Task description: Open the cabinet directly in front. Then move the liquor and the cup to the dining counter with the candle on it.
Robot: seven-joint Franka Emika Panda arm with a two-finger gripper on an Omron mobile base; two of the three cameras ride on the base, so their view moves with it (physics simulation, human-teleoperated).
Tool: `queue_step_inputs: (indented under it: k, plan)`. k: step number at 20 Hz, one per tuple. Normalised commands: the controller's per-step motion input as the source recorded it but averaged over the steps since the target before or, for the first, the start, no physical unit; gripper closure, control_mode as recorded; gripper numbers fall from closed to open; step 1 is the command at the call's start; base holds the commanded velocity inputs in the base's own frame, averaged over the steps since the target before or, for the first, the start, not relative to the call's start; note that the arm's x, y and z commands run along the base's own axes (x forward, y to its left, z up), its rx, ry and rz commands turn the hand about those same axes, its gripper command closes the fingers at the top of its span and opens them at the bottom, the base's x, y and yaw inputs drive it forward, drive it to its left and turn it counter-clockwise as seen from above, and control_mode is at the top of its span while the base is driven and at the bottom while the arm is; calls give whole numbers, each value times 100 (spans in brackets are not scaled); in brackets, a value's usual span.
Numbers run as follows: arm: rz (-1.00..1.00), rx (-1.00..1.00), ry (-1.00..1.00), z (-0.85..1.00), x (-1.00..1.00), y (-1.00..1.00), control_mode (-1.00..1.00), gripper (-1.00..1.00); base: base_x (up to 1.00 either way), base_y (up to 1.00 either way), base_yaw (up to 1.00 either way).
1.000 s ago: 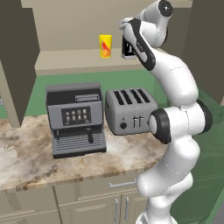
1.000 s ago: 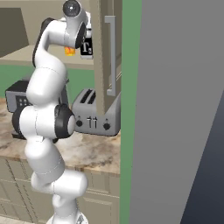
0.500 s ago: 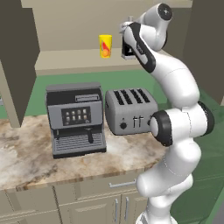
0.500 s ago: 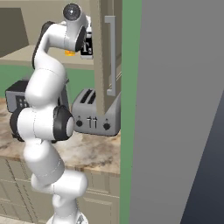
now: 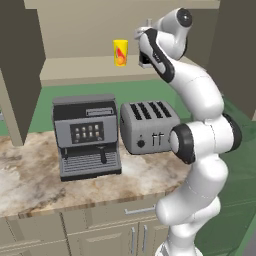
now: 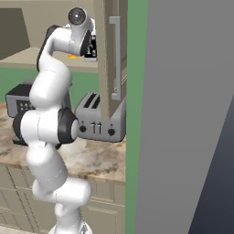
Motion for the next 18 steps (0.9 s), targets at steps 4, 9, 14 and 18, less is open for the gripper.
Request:
queue_step_inputs:
  k: [4, 9, 14, 18]
  plan:
    - [0, 0, 0, 0, 26, 0, -100, -100, 0, 0, 0]
    - [0, 0, 0, 0, 21, 0, -100, -100, 0, 0, 0]
    - [0, 0, 0, 0, 2, 0, -100, 100, 0, 0, 0]
    - [0, 0, 0, 0, 0, 0, -100, 100, 0, 0, 0]
